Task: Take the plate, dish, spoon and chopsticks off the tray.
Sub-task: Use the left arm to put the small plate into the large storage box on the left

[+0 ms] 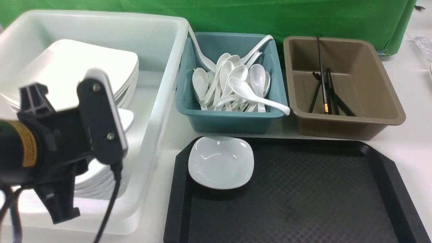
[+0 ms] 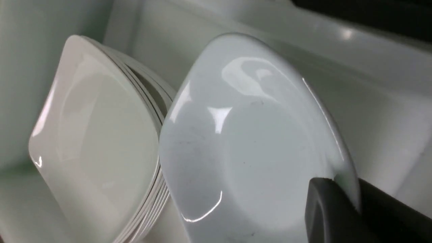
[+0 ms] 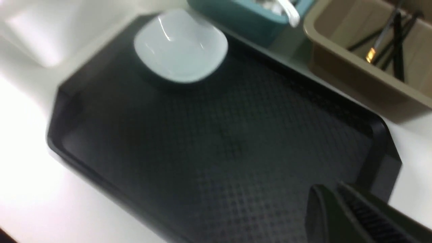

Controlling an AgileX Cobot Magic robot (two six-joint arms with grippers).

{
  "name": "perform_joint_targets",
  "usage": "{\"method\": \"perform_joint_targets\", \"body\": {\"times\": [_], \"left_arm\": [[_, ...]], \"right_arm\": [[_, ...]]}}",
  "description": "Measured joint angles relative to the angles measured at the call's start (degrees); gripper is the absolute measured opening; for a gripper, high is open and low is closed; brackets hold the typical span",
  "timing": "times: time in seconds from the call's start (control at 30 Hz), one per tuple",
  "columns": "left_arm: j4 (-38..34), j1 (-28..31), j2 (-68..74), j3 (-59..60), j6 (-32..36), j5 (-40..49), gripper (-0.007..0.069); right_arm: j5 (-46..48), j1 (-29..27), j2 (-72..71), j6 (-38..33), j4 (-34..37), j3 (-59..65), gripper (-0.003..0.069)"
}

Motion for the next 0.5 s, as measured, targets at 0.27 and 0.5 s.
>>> {"method": "perform_joint_targets", "body": {"times": [0.27, 0.5], "left_arm": [[-1.11, 11.44, 4.92, 2.32, 2.88, -4.87, 0.0022], [-8.33, 11.98, 5.41, 2.32, 12.56, -6.19, 0.0129]], "right_arm": [[-0.79, 0.0, 0.0, 0.0, 1.71, 0.0, 0.0069], [-1.69, 0.0, 0.0, 0.0, 1.88, 0.0, 0.0069]]}}
